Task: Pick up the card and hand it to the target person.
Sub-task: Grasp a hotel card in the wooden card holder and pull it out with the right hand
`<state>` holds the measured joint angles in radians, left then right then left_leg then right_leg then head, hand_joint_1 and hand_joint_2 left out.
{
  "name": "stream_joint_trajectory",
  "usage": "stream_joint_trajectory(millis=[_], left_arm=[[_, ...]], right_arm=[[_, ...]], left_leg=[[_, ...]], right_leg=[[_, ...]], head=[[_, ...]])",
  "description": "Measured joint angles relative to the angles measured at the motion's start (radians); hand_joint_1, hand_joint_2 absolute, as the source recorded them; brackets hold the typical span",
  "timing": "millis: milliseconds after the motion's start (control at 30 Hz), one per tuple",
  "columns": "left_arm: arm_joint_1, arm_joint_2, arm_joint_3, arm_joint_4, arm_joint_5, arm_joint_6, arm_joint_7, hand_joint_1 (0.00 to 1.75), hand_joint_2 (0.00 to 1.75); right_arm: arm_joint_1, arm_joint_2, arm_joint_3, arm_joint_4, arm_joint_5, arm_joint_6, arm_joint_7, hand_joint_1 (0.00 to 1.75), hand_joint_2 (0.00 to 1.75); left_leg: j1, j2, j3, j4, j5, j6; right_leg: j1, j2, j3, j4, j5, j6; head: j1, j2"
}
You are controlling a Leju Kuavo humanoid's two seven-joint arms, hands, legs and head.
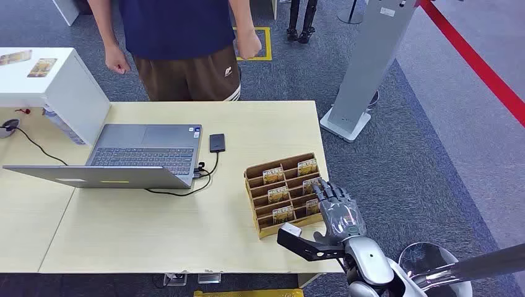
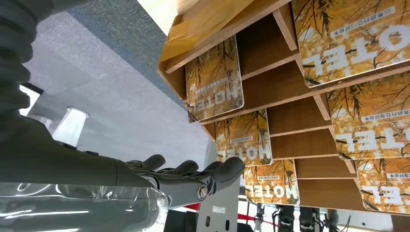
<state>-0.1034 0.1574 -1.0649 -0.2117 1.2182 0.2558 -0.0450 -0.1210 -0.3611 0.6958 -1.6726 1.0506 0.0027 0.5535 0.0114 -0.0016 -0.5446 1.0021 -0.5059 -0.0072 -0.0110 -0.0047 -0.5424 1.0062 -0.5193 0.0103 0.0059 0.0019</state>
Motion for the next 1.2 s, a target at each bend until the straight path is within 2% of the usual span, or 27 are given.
stream_joint_trajectory(millis=[933, 1200], left_arm=[[0.000, 0.000, 0.000, 0.000, 0.001, 0.006, 0.000, 0.00, 0.00], [0.000, 0.000, 0.000, 0.000, 0.001, 0.007, 0.000, 0.00, 0.00]], right_arm=[[-0.001, 0.002, 0.000, 0.011, -0.005, 0.001, -0.003, 0.00, 1.75], [-0.001, 0.002, 0.000, 0.013, -0.005, 0.001, -0.003, 0.12, 1.75]], left_leg=[[0.000, 0.000, 0.000, 0.000, 0.000, 0.000], [0.000, 0.000, 0.000, 0.000, 0.000, 0.000]], right_leg=[[0.000, 0.000, 0.000, 0.000, 0.000, 0.000], [0.000, 0.000, 0.000, 0.000, 0.000, 0.000]], head=[[0.000, 0.000], [0.000, 0.000]])
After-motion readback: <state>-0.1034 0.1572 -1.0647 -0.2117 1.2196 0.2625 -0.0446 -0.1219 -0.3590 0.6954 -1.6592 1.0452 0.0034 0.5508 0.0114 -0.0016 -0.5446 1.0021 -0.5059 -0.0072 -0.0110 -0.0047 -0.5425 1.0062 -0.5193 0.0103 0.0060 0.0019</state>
